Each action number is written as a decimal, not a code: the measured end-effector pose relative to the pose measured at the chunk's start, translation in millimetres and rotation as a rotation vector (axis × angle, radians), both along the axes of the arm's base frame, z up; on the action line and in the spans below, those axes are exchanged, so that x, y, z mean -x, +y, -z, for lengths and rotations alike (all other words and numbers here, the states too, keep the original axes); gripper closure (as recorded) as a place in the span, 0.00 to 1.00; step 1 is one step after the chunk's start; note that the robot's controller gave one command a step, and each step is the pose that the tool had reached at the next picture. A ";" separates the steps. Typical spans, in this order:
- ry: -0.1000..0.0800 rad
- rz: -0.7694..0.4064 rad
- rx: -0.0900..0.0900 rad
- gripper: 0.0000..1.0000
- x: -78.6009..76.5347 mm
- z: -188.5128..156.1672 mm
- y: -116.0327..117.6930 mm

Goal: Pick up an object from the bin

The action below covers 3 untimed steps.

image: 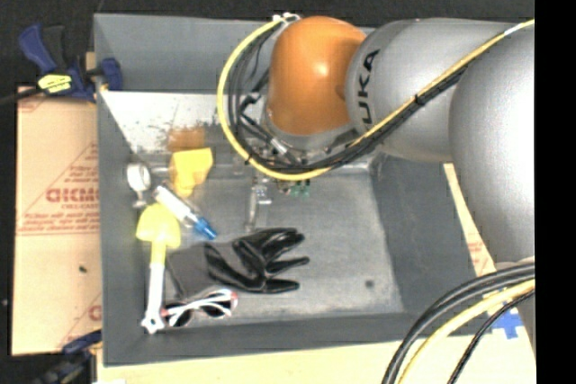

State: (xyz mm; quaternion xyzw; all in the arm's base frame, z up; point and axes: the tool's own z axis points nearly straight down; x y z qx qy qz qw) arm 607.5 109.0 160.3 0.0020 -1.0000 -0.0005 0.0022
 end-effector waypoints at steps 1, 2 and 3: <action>-0.008 0.004 -0.001 0.00 -1.8 -5.1 -0.7; 0.002 -0.002 -0.001 0.00 76.7 91.6 -1.9; -0.016 0.158 -0.003 0.00 82.3 25.5 -13.2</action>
Offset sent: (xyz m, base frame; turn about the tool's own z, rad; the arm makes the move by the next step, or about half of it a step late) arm -0.0756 -0.0014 -0.0903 0.0009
